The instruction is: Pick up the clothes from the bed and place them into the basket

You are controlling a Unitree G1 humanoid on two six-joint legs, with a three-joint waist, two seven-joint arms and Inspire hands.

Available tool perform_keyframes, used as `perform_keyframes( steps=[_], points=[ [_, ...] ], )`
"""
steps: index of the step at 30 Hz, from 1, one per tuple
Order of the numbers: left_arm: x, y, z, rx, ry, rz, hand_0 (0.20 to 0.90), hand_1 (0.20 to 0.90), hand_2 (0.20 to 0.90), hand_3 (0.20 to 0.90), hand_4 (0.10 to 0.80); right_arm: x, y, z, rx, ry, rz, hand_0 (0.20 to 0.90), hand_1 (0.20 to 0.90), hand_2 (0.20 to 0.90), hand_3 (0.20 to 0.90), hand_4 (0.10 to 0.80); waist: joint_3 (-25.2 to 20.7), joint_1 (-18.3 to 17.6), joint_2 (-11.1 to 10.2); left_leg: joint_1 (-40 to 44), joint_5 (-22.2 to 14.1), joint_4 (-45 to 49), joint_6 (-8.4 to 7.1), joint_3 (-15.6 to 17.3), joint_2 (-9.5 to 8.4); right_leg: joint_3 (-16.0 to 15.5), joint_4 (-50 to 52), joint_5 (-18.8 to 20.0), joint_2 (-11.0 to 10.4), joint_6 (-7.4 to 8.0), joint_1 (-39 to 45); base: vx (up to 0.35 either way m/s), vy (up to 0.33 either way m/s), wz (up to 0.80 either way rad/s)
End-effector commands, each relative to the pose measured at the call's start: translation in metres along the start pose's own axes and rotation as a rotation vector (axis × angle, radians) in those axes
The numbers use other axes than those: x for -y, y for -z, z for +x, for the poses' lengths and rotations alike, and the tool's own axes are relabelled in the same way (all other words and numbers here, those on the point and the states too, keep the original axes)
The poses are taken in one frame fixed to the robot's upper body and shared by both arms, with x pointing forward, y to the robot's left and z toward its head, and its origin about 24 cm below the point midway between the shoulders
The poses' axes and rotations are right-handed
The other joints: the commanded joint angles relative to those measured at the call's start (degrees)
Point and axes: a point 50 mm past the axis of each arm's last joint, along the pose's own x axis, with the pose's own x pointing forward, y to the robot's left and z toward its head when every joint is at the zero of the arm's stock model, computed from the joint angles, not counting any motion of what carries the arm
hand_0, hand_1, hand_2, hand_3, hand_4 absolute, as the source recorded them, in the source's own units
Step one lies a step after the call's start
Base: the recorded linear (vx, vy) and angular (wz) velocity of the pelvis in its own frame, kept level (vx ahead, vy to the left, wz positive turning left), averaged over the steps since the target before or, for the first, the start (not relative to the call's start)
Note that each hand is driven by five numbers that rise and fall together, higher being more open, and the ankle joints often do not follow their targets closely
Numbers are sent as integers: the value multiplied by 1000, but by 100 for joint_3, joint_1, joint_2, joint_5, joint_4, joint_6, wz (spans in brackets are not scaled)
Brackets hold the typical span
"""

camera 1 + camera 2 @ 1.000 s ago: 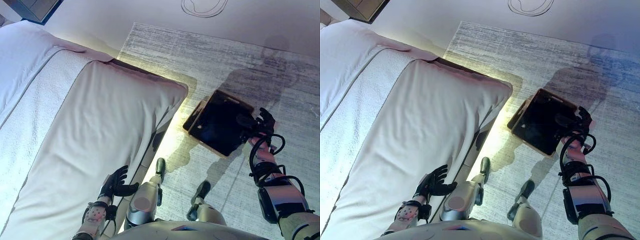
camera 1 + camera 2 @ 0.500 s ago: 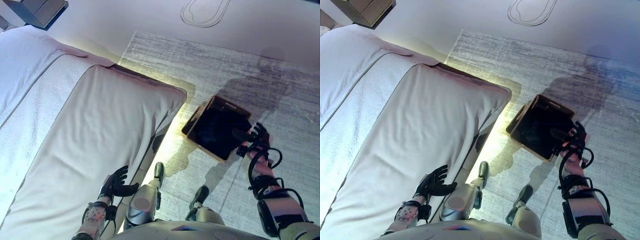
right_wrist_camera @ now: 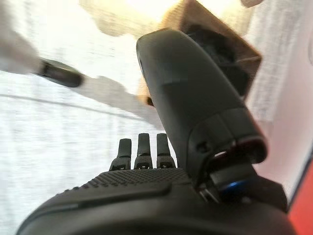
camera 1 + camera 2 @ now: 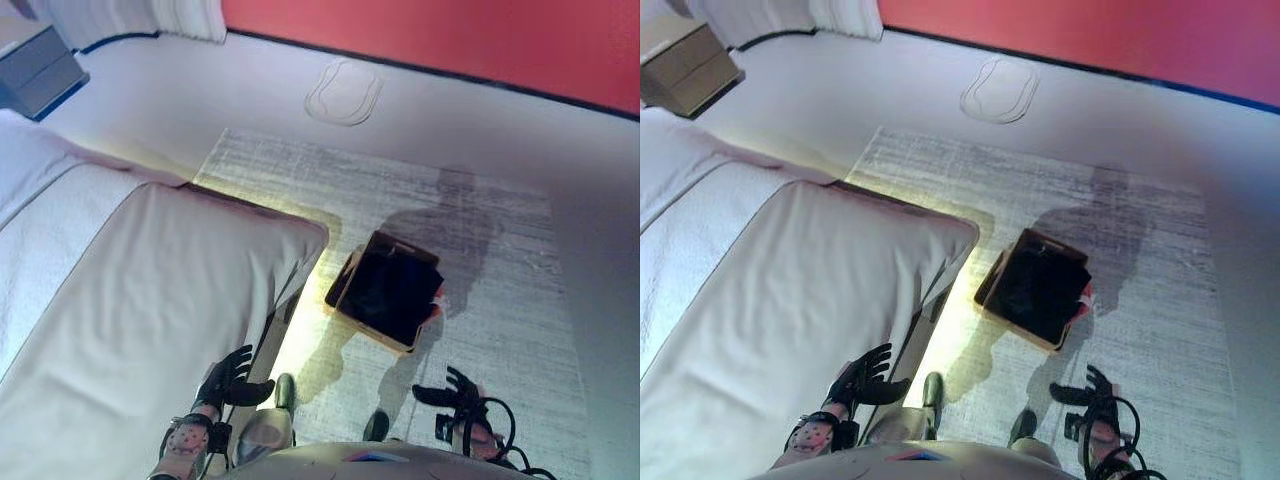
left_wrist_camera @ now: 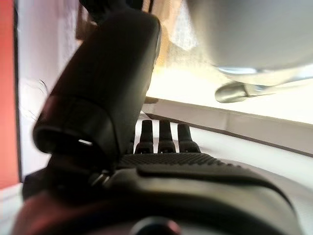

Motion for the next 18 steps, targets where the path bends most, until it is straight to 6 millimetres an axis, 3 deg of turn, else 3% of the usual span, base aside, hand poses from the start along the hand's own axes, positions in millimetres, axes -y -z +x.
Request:
perform_keyframes(
  steps=[1, 7, 18],
  points=[
    [3, -11, 10, 11, -2, -27, 900, 900, 900, 900, 800, 7, -3, 3, -5, -17, -28, 900, 900, 900, 900, 800, -56, -70, 170, 236, -414, 14, -119, -183, 114, -133, 325, -398, 193, 18, 363, -45, 0, -13],
    [0, -4, 9, -47, -3, -40, 900, 900, 900, 900, 800, 3, 10, -1, -58, -4, -54, 900, 900, 900, 900, 800, -125, -232, 136, 358, -457, 18, -109, -85, 130, 31, 342, -413, 235, 8, 394, -44, 10, -14],
    [7, -4, 11, -67, 47, -42, 900, 900, 900, 900, 800, -2, -3, 2, -9, -51, -124, 900, 900, 900, 900, 800, -188, -221, 134, 376, -488, 14, -110, -105, 114, 89, 289, -408, 261, 6, 409, -33, 16, -5]
  ],
)
